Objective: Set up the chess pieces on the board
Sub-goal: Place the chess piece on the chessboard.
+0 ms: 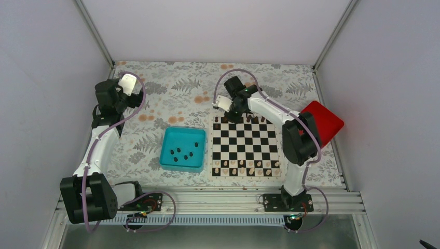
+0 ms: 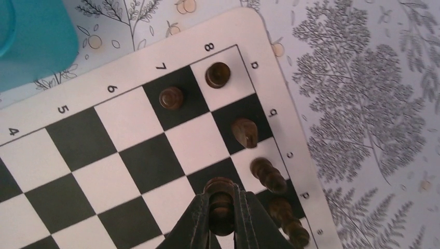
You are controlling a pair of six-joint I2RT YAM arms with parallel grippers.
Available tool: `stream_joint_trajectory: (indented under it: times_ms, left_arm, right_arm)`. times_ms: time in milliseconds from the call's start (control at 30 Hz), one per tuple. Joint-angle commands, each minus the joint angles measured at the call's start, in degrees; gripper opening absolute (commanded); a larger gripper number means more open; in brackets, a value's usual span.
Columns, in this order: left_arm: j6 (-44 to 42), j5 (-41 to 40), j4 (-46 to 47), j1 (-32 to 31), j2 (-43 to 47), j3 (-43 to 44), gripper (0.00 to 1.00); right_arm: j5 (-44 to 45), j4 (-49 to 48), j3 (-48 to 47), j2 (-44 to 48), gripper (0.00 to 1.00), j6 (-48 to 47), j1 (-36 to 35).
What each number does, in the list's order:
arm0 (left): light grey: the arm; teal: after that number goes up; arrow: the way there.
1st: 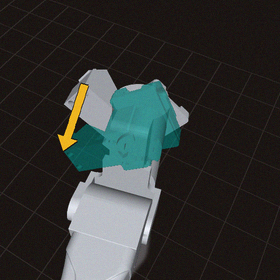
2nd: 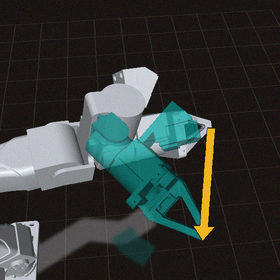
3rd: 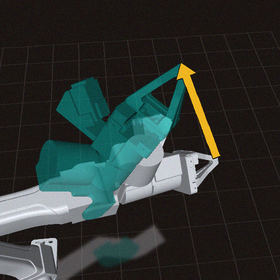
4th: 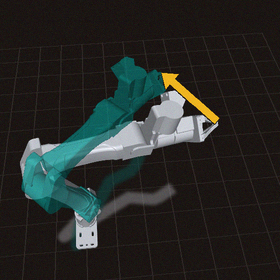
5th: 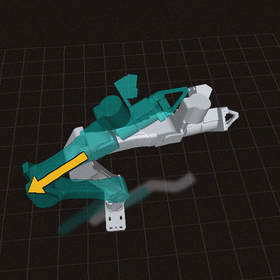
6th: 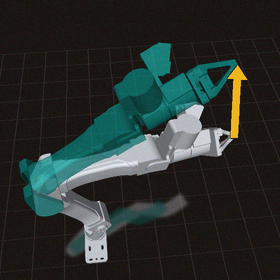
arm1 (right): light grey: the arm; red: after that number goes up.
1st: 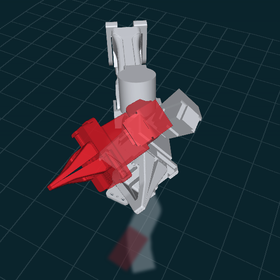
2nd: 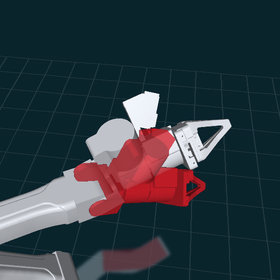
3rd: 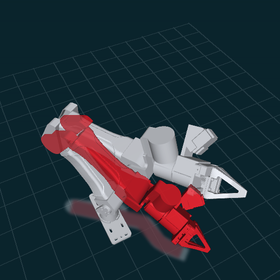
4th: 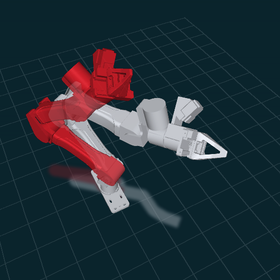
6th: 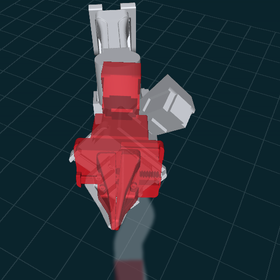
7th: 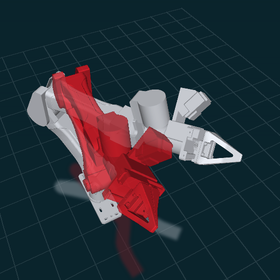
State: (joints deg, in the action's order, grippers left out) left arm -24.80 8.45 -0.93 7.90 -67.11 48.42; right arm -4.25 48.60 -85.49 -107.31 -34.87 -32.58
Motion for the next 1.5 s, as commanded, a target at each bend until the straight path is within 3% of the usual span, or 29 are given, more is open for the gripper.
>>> stream_joint_trajectory:
  times_ms: [0, 1100, 1467]
  left_arm:
    - [0.3, 0.6, 0.9, 0.3, 0.8, 0.6, 1.00]
    - [0.1, 0.7, 1.6, 0.3, 0.3, 0.1, 1.00]
    - [0.0, 0.7, 1.6, 0.3, 0.3, 0.0, 1.00]
  right_arm:
    - [-3.3, -2.9, 0.6, -2.6, 0.05, -0.5, -0.3]
    - [-4.4, -4.0, 0.5, -11.1, 0.05, -0.8, -1.6]
    - [-3.1, -4.2, 0.4, -11.2, 0.17, -0.8, -1.6]
